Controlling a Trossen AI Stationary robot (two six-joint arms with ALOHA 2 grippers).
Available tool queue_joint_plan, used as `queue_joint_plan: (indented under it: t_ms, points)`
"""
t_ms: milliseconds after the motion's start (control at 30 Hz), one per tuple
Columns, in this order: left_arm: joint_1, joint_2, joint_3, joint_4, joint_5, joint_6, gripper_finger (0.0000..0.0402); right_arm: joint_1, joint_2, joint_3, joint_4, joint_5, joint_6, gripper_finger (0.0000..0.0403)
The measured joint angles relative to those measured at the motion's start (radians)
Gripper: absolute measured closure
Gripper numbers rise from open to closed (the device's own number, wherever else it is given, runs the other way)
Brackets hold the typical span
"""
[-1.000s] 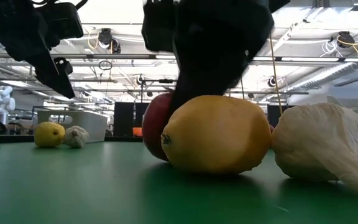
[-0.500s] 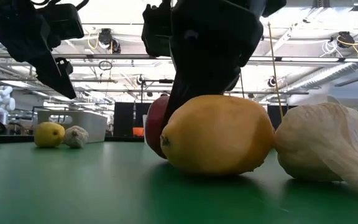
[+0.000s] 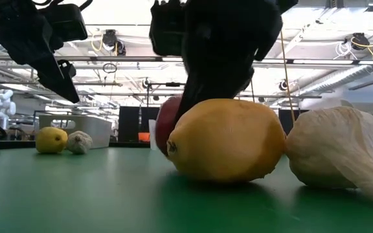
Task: Sort produce into baskets
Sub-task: Put the red tomato into the white bin
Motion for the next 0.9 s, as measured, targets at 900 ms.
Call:
queue_joint_plan:
  t_ms: [900]
  points:
    - [0.003, 0.0, 0.0, 0.115, -0.233, 0.022, 0.0052, 0.198, -0.644, -0.286, -0.681, 0.04, 0.738, 0.0089]
